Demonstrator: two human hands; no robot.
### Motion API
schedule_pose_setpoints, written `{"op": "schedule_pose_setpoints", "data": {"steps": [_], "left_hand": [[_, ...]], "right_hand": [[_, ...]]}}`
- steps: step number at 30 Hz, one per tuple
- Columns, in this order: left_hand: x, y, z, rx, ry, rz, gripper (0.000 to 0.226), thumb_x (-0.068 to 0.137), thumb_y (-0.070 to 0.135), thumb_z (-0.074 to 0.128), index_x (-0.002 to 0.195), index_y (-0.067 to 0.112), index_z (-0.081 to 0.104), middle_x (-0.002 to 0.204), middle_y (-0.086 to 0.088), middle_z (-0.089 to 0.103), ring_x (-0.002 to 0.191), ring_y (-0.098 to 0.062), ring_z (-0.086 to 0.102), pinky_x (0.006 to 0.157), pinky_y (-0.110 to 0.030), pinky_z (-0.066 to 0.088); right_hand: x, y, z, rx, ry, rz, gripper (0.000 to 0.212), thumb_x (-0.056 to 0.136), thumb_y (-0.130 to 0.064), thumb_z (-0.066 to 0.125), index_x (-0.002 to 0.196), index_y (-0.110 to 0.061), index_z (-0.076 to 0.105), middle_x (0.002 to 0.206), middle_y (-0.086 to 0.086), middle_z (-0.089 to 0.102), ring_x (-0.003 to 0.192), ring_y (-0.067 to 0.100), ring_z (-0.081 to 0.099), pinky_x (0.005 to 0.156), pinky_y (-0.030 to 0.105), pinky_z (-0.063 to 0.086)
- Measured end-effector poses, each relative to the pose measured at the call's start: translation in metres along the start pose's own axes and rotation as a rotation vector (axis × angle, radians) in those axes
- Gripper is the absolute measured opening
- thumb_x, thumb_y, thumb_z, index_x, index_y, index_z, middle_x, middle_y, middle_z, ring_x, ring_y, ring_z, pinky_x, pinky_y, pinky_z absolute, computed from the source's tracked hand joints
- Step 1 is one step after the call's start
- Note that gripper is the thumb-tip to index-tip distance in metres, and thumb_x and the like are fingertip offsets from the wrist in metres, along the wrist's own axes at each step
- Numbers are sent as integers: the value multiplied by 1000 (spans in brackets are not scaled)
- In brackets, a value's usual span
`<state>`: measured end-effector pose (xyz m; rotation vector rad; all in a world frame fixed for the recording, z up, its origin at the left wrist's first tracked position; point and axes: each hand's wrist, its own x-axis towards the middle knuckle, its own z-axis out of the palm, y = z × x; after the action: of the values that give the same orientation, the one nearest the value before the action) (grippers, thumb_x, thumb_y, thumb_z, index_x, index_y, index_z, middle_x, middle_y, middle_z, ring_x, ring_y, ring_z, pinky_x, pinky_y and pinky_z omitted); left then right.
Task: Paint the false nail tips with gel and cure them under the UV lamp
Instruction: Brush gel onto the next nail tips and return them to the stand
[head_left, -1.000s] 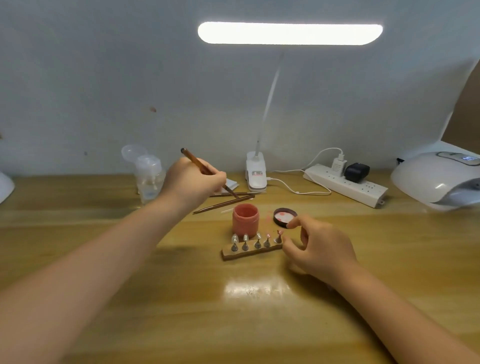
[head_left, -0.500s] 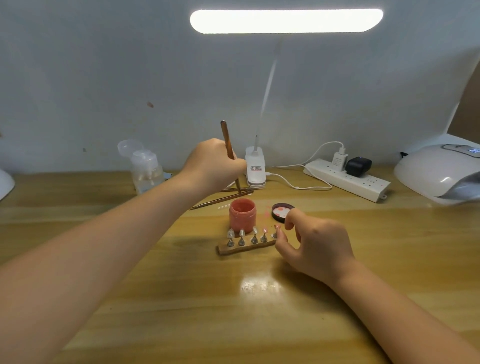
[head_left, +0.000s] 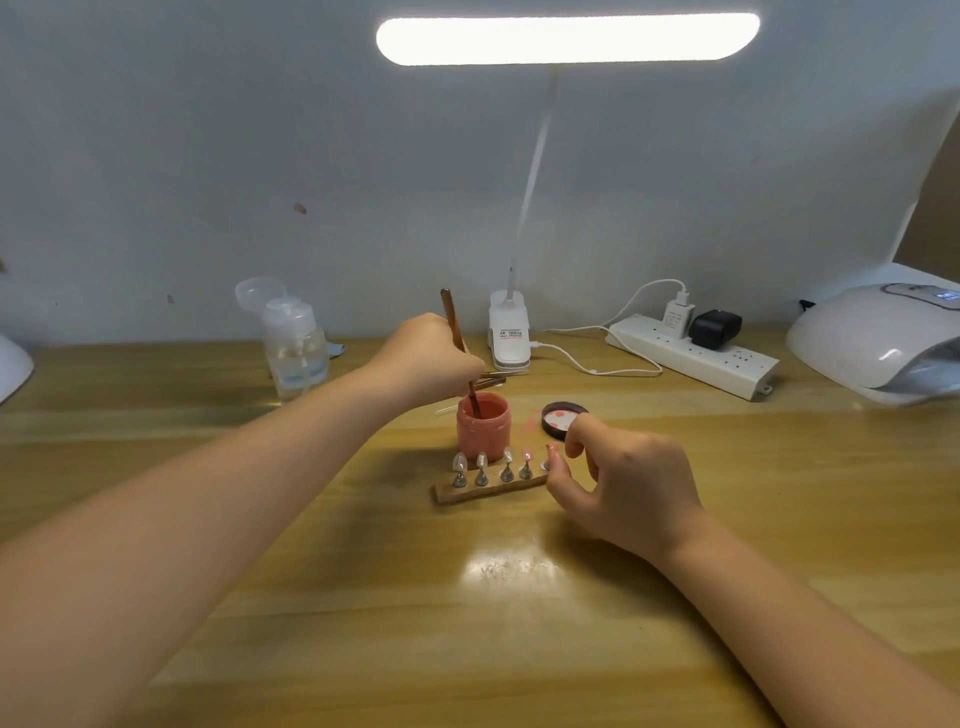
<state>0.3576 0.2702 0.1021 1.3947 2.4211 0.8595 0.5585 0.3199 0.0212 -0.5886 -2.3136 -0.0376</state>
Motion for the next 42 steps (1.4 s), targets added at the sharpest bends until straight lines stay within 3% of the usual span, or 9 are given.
{"op": "schedule_pose_setpoints", "data": {"steps": [2,7,11,13,19,23,27,36,42], "left_hand": [[0,-3,-5,-149,55,-34,15,86,15,63,79,3,70,79,-11,68,74,-20,60,67,-34,50],[-1,-21,-18,-568,181,-210,13,84,10,62,74,4,68,51,2,62,45,-9,49,46,-20,40],[-3,-36,-22,-774,170,-298,18,89,14,60,75,6,69,47,4,59,37,-4,47,41,-16,41],[-5,-40,-21,-758,159,-251,18,90,15,61,77,6,69,48,5,60,41,-5,50,43,-17,42],[-11,-22,-15,-129,59,183,23,92,26,62,74,15,70,65,4,67,65,-7,61,63,-25,50],[-9,-13,-9,-47,27,207,27,92,28,62,68,19,68,67,6,66,70,-10,60,62,-26,44],[-8,-12,0,18,-59,169,23,92,30,63,71,20,68,71,7,66,71,-5,59,60,-24,43],[-13,-28,-9,-593,187,-141,15,89,14,62,83,3,69,61,-1,63,52,-8,49,51,-20,40],[-16,-49,-8,-797,150,-334,17,90,17,63,77,8,69,52,4,62,46,-5,46,45,-18,40]], "right_hand": [[0,1,0,-1,-2,7,18,81,-27,69,75,-11,63,53,2,56,44,23,51,42,35,44],[-1,-3,1,4,63,-34,19,73,-23,75,66,-12,61,48,0,53,39,23,49,37,29,41],[-2,-9,4,-6,50,-79,21,75,-29,70,59,-17,64,45,-3,55,39,20,53,37,26,40],[-3,-12,8,-14,4,-101,22,80,-32,65,63,-18,70,49,-3,60,43,20,58,39,27,44],[-3,-25,10,-61,-84,-98,16,80,-36,70,74,-22,77,52,1,65,50,24,63,44,30,50],[-1,-24,10,-119,-237,-19,43,95,-51,38,101,-28,73,85,-3,73,81,19,67,67,31,52],[1,-26,13,-139,-263,13,45,96,-52,34,104,-30,72,88,-5,73,84,16,66,68,28,51],[2,-39,18,-168,-251,95,42,97,-52,35,99,-26,69,79,-4,69,75,19,63,53,25,36],[2,-41,20,-178,-276,109,37,101,-44,35,97,-23,65,82,1,68,78,26,64,55,27,33]]}}
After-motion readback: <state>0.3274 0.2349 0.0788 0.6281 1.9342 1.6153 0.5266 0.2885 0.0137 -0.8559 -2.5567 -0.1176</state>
